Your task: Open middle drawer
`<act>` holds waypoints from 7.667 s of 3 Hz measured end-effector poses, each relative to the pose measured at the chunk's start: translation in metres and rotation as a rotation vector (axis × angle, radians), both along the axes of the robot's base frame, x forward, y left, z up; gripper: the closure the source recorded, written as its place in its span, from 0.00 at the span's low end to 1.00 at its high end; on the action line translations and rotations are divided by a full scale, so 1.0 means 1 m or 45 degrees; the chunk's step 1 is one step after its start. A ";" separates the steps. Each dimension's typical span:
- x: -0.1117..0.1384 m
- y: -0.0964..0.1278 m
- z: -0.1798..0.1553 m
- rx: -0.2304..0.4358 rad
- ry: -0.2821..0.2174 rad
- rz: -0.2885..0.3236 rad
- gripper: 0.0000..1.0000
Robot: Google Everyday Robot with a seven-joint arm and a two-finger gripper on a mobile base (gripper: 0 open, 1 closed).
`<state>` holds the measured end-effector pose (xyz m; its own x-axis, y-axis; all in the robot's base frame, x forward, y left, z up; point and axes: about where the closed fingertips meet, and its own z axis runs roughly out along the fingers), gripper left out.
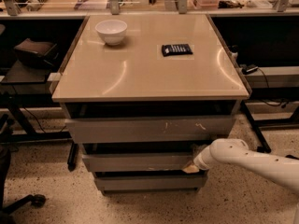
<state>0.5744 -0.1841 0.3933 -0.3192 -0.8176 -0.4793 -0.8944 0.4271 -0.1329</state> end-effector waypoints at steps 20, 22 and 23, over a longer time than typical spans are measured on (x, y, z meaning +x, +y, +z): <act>-0.150 0.026 0.042 0.159 -0.068 -0.025 1.00; -0.168 0.028 0.043 0.174 -0.063 -0.039 1.00; -0.184 0.030 0.045 0.188 -0.058 -0.051 1.00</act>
Offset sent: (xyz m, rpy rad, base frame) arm 0.0000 0.0000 0.0000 0.0000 0.0000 0.0000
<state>0.3904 -0.1546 0.4380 -0.3252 -0.7245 -0.6078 -0.8709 0.4799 -0.1061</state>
